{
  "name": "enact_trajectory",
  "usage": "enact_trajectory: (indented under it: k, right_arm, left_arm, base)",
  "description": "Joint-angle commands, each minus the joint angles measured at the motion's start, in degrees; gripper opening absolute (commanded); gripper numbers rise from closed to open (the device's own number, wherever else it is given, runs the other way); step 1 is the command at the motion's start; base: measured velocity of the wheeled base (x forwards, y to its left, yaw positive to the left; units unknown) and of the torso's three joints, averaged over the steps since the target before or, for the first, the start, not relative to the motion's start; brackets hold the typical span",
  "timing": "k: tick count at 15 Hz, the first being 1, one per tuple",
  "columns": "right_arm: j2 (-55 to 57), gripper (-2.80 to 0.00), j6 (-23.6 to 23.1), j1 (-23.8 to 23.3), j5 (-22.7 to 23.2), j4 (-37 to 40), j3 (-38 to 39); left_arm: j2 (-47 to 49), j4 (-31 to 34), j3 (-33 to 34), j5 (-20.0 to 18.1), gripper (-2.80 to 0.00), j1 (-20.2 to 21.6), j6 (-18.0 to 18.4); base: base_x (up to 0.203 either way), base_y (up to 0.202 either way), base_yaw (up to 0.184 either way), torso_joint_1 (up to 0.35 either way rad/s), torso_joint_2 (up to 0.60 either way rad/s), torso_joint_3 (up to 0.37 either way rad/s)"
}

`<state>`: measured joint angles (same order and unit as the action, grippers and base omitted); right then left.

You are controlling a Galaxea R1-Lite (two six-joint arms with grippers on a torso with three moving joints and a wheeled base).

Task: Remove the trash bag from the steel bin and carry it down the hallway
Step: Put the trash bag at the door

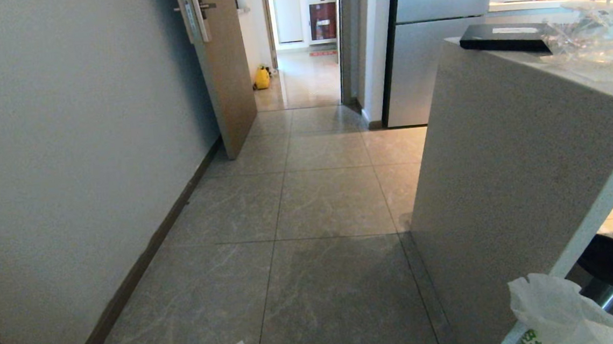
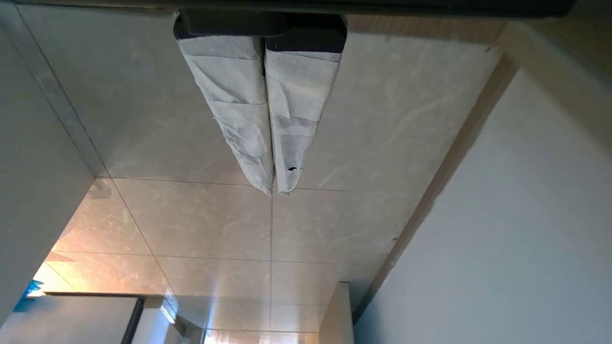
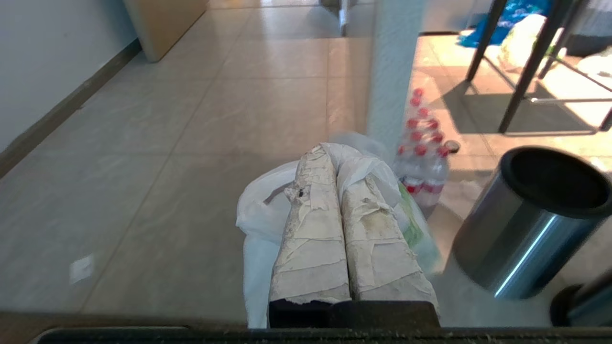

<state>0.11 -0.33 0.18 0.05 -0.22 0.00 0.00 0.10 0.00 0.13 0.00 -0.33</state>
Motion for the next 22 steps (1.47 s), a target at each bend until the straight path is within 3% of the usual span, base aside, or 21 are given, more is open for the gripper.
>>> enact_trajectory:
  k: [1, 5, 13, 22]
  right_arm:
    - [-0.02, -2.8, -0.02, -0.01, 0.04, -0.04, 0.0]
    - [-0.02, -2.8, -0.02, -0.01, 0.04, -0.05, 0.0]
    - [-0.02, -2.8, -0.02, -0.01, 0.04, -0.04, 0.0]
    - [-0.02, -2.8, -0.02, -0.01, 0.04, -0.04, 0.0]
  left_arm:
    - [0.0, -0.02, 0.09, 0.04, -2.8, 0.0, -0.02]
    - [0.0, -0.02, 0.06, 0.04, -2.8, 0.0, 0.33]
    - [0.0, -0.02, 0.09, 0.04, -2.8, 0.0, 0.15]
    - [0.0, -0.02, 0.09, 0.04, -2.8, 0.0, 0.33]
  base:
    - [0.173, -0.093, -0.006, 0.005, 0.0, 0.005]
    - [0.161, -0.015, -0.002, 0.002, 0.01, 0.001]
    - [0.0, 0.0, 0.0, 0.0, 0.0, 0.0]
    - [0.0, 0.127, 0.003, 0.003, 0.0, 0.002]
